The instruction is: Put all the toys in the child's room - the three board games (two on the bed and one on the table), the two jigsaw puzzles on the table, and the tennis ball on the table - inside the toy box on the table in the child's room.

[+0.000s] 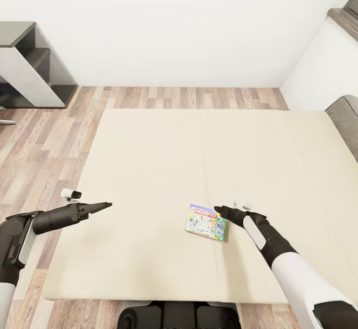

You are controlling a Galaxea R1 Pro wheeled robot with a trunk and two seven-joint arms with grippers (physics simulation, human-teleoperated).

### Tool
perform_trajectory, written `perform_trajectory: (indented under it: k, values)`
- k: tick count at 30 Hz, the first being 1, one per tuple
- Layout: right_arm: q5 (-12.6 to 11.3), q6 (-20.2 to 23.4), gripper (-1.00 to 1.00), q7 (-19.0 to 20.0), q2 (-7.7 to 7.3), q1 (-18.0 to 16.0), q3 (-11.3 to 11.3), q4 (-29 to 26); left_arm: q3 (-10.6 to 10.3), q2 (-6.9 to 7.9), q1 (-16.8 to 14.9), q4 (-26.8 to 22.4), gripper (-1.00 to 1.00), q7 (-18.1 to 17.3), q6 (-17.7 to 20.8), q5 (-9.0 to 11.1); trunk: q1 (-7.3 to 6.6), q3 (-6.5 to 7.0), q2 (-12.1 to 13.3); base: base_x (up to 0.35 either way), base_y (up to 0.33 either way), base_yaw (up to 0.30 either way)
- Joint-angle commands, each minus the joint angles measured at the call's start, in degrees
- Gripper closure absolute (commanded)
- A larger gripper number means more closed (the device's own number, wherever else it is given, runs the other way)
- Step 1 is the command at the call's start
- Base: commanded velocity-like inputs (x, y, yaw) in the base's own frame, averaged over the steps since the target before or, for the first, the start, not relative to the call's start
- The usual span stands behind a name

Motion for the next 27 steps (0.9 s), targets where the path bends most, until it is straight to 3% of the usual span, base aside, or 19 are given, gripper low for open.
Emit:
perform_trajectory:
  k: [1,27]
  values:
    - [-0.1,0.2,-1.0,0.0,-0.14,0.0,0.0,-0.1,0.0,0.01,0.0,0.0,-1.0,-0.2,0.6,0.0,0.03,-0.16,-0.1,0.0,0.0,0.0]
    - [-0.1,0.4,-1.0,0.1,-0.19,0.0,-0.9,-0.1,0.0,0.03,0.0,0.0,-1.0,-0.2,0.6,-0.1,0.03,-2.61,-0.1,0.0,0.0,0.0]
